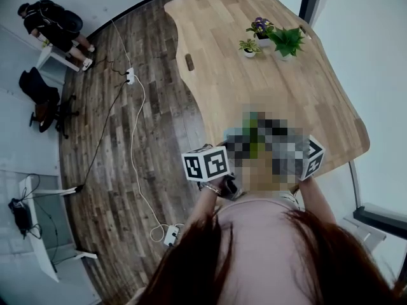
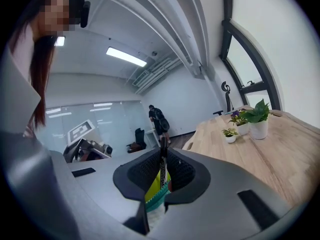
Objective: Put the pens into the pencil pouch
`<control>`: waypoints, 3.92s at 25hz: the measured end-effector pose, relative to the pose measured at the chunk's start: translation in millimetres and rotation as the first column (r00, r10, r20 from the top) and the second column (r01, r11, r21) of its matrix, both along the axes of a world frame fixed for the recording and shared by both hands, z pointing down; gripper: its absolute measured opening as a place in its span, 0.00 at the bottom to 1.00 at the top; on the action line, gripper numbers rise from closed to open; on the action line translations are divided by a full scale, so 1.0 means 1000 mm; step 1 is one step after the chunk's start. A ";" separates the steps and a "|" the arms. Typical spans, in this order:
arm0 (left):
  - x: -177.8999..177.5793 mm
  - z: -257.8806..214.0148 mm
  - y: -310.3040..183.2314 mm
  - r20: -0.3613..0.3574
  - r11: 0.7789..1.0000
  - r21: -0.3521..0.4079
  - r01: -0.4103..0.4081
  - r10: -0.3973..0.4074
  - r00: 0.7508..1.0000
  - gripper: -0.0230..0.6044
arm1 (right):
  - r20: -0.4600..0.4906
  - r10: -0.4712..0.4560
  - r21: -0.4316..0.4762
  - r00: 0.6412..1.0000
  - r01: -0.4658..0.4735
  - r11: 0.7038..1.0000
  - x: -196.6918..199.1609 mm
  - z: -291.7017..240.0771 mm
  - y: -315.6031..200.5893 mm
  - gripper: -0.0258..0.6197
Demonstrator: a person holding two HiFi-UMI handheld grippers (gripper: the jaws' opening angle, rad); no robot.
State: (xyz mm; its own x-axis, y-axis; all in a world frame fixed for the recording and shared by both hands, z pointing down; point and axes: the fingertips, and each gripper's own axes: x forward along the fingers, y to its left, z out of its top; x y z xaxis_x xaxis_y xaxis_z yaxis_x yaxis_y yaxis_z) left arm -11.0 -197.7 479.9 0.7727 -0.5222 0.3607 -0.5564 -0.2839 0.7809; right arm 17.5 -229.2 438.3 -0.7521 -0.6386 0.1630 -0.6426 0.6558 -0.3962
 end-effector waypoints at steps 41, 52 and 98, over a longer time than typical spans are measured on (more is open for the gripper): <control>0.017 0.082 0.052 0.092 0.957 -0.139 -0.254 0.268 0.959 0.09 | -0.136 0.320 -0.069 0.938 -0.331 0.941 0.054 0.024 0.043 0.07; 0.013 0.103 0.061 0.086 0.941 -0.099 -0.324 0.333 0.939 0.18 | -0.138 0.385 -0.068 0.913 -0.397 0.915 0.044 0.030 0.075 0.06; -0.047 -0.132 0.206 0.340 0.764 0.645 0.035 -0.327 0.882 0.04 | -0.149 0.273 0.290 0.950 -0.222 0.931 0.027 -0.099 0.236 0.04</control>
